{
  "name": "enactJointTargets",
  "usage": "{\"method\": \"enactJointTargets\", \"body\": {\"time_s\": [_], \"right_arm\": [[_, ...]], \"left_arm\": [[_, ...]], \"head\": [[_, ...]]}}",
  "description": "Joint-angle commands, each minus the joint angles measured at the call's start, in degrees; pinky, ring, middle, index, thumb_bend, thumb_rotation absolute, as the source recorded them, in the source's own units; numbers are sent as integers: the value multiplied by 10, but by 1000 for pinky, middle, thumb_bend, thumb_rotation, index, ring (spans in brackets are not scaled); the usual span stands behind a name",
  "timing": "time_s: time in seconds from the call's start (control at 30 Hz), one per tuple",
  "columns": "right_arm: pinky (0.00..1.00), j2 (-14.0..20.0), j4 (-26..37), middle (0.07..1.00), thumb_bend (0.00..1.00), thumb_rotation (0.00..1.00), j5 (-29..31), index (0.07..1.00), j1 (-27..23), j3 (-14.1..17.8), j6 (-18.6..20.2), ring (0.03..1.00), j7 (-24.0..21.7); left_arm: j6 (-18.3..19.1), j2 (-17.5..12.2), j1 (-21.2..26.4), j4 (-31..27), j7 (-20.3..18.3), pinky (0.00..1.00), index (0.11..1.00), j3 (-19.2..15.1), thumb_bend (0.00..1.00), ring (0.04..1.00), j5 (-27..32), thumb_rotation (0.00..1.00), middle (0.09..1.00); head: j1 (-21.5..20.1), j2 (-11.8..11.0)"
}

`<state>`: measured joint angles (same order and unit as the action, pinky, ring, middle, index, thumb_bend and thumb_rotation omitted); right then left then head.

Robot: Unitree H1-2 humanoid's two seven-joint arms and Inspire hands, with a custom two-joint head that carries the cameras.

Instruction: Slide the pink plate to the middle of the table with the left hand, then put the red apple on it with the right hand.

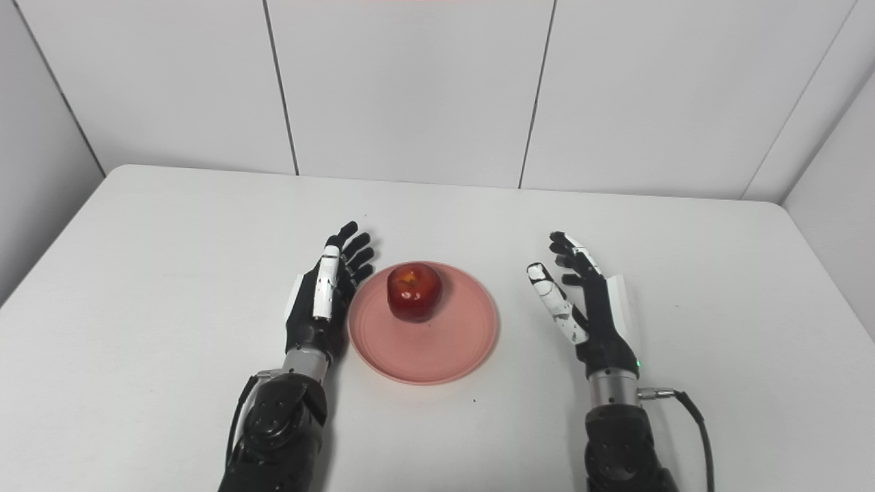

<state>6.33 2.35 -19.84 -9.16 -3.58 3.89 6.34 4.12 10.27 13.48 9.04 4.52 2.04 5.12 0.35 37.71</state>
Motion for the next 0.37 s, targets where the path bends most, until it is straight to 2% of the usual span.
{"method": "enactJointTargets", "body": {"time_s": [0.0,0.17,0.33], "right_arm": [[753,2,10,830,369,1000,12,829,-16,0,-16,825,-10],[753,5,6,835,295,1000,19,830,-15,-1,-27,825,-17],[749,4,2,833,277,1000,29,832,-15,0,-38,824,-17]], "left_arm": [[-6,3,5,-2,-6,889,872,2,384,885,-3,1000,886],[-9,4,1,-4,-8,890,872,4,381,884,-3,1000,886],[-9,5,-1,-5,-6,881,869,4,380,879,-5,1000,882]], "head": [[1,-3],[2,-8],[2,-12]]}}
